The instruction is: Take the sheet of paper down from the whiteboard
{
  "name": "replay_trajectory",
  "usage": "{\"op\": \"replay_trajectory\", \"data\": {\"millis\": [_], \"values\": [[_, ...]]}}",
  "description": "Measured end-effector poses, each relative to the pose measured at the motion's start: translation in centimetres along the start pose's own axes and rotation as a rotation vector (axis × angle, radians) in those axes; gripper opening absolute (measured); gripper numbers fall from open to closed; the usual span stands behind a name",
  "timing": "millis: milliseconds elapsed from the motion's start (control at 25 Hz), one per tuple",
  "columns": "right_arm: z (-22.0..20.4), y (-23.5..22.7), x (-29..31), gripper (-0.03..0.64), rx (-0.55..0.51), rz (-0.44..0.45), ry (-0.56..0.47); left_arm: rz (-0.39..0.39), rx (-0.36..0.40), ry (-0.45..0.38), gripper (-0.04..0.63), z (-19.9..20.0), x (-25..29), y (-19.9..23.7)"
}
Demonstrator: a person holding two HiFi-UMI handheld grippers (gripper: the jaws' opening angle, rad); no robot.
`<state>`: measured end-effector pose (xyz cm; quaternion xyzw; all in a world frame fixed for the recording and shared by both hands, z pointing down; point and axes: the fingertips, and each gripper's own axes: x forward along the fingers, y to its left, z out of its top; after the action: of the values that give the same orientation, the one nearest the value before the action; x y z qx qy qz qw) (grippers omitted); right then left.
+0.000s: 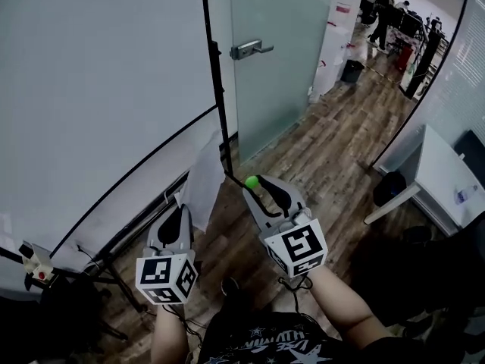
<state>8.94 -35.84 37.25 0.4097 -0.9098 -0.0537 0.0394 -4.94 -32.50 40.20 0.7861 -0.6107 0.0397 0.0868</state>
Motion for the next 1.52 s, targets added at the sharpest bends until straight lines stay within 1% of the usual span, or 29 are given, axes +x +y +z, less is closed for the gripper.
{"op": "replay_trajectory", "data": {"millis": [280, 400, 680, 840, 1000, 1160, 1240, 1360, 1520], "values": [[-0.7, 1.6, -7.2, 0.130, 0.010, 0.021, 0.000, 0.056, -0.017, -0.009, 0.011, -1.4, -5.9, -4.0], [-0.7, 2.4, -9.3, 0.130, 0.015, 0.034, -0.006, 0.066, -0.006, -0.011, 0.011, -1.7, -8.1, -5.4], [-1.6, 3.4, -11.4, 0.130, 0.063, 0.068, -0.019, 0.095, 0.000, 0.014, 0.011, -2.6, -10.6, -7.5], [-2.6, 3.1, -11.8, 0.130, 0.085, 0.058, -0.003, 0.098, 0.003, 0.037, 0.011, -3.0, -11.1, -8.1], [-2.7, 3.7, -11.7, 0.130, 0.082, 0.053, 0.009, 0.094, -0.001, 0.041, 0.011, -3.1, -11.9, -7.6], [-2.0, 5.6, -11.4, 0.130, 0.066, 0.050, 0.011, 0.088, -0.020, 0.040, 0.011, -3.4, -13.1, -6.3], [-1.5, 6.8, -11.3, 0.130, 0.057, 0.047, 0.011, 0.085, -0.029, 0.043, 0.011, -3.6, -14.1, -5.3], [-0.6, 8.5, -11.2, 0.130, 0.038, 0.031, 0.013, 0.090, -0.014, 0.047, 0.011, -3.7, -15.8, -3.3], [0.7, 10.7, -11.1, 0.130, 0.012, 0.004, 0.011, 0.082, -0.026, 0.033, 0.011, -3.6, -18.0, -0.8]]}}
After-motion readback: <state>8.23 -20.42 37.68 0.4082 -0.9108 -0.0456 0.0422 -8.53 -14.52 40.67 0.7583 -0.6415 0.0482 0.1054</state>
